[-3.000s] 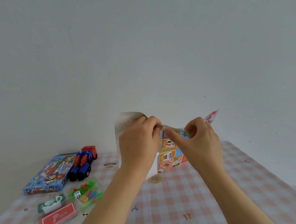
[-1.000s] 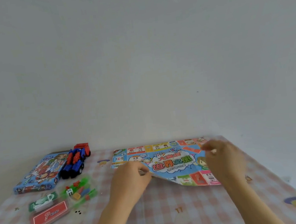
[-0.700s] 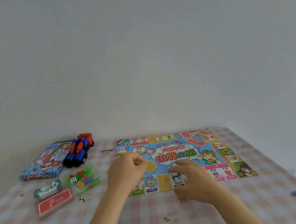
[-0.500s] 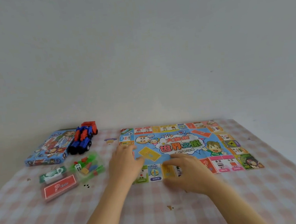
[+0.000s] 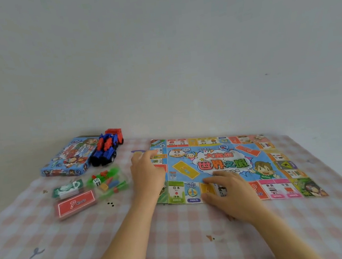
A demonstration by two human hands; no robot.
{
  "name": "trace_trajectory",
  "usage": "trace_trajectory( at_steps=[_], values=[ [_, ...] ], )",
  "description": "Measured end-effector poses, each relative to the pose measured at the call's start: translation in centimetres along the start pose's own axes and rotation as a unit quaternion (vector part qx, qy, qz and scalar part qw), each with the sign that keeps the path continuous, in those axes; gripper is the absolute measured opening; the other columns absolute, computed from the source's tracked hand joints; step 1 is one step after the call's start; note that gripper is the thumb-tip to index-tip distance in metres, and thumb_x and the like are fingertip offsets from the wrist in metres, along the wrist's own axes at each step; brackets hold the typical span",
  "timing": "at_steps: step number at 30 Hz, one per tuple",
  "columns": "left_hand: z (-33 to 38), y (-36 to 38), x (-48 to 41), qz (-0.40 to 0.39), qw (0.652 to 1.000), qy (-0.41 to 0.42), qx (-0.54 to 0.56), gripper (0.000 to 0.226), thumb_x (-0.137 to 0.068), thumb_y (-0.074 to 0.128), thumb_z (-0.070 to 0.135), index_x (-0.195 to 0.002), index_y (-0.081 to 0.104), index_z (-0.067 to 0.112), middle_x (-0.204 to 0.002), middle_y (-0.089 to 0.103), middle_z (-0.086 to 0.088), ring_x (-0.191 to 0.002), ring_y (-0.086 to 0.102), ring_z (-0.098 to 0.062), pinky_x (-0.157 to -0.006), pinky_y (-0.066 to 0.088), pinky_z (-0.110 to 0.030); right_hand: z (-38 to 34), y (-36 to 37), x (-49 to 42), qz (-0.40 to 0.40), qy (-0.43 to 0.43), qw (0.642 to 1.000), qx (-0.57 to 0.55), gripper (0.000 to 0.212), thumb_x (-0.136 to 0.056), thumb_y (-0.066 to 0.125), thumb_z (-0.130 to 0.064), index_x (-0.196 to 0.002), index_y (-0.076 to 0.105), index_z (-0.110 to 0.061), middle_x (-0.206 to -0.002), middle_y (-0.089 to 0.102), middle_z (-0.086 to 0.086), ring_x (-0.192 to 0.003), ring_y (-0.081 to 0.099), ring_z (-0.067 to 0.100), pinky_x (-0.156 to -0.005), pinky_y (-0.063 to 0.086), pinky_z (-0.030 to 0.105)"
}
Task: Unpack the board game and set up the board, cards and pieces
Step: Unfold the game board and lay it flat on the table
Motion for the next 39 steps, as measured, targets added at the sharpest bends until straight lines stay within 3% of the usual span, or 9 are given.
trace_trajectory(
  at_steps=[4, 8, 19, 25, 34, 39],
  values=[
    [0.1, 0.8, 0.2, -0.078, 0.996, 0.012, -0.043, 0.047, -0.079, 0.054, -0.010, -0.114, 0.064, 0.020, -0.127, 0.054, -0.004, -0.108, 0.057, -0.020, -0.081, 0.053, -0.032, 0.6, -0.8, -0.5, 0.040, 0.018, 0.999, -0.030, 0.044, -0.089, 0.055, -0.048, -0.132, 0.050, -0.039, -0.146, 0.041, -0.012, -0.135, 0.032, 0.012, -0.109, 0.029, 0.031],
    [-0.2, 0.3, 0.6, -0.118, 0.988, 0.011, -0.103, 0.044, -0.082, 0.050, -0.008, -0.113, 0.065, 0.020, -0.130, 0.055, -0.004, -0.110, 0.057, -0.020, -0.083, 0.053, -0.035, 1.5, -1.9, -1.1, 0.068, 0.043, 0.997, -0.014, 0.043, -0.091, 0.054, -0.046, -0.133, 0.049, -0.038, -0.148, 0.039, -0.008, -0.137, 0.030, 0.016, -0.111, 0.028, 0.035],
    [0.4, -1.3, 2.0, -0.200, 0.963, 0.020, -0.181, 0.039, -0.086, 0.051, -0.004, -0.115, 0.067, 0.018, -0.131, 0.058, -0.004, -0.115, 0.055, -0.020, -0.087, 0.048, -0.030, 3.6, -0.8, -2.0, -0.012, 0.083, 0.989, 0.123, 0.055, -0.095, 0.031, -0.057, -0.146, 0.024, -0.038, -0.157, 0.019, 0.001, -0.145, 0.012, 0.023, -0.117, 0.015, 0.050],
    [1.2, -1.5, 2.7, -0.233, 0.951, 0.022, -0.203, 0.038, -0.085, 0.054, -0.002, -0.114, 0.067, 0.019, -0.136, 0.054, -0.003, -0.110, 0.059, -0.021, -0.086, 0.048, -0.030, 4.2, 0.3, -1.8, -0.029, 0.070, 0.988, 0.137, 0.057, -0.095, 0.020, -0.059, -0.148, 0.011, -0.041, -0.159, 0.008, -0.003, -0.147, 0.003, 0.021, -0.117, 0.008, 0.052],
    [1.4, -1.1, 2.2, -0.226, 0.943, 0.044, -0.242, 0.040, -0.088, 0.051, 0.000, -0.121, 0.062, 0.020, -0.139, 0.049, -0.002, -0.123, 0.049, -0.020, -0.097, 0.044, -0.032, 4.1, 0.8, -1.9, -0.025, 0.074, 0.987, 0.142, 0.057, -0.095, 0.016, -0.060, -0.149, 0.006, -0.042, -0.160, 0.001, -0.002, -0.147, -0.002, 0.022, -0.117, 0.002, 0.051],
    [1.1, -0.7, 1.8, -0.180, 0.932, 0.073, -0.305, 0.033, -0.087, 0.057, 0.011, -0.117, 0.063, 0.023, -0.128, 0.055, -0.002, -0.116, 0.048, -0.022, -0.093, 0.044, -0.034, 4.2, 1.2, -1.9, -0.025, 0.086, 0.985, 0.148, 0.058, -0.095, 0.016, -0.061, -0.149, 0.004, -0.042, -0.160, 0.001, -0.001, -0.147, -0.003, 0.023, -0.117, 0.001, 0.051]
  ],
)
Point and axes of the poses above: each hand's wrist, its own x-axis away from the middle knuckle, its own y-axis out of the palm, z = x × y, the point moved 9 cm from there along -x, towards the middle knuckle
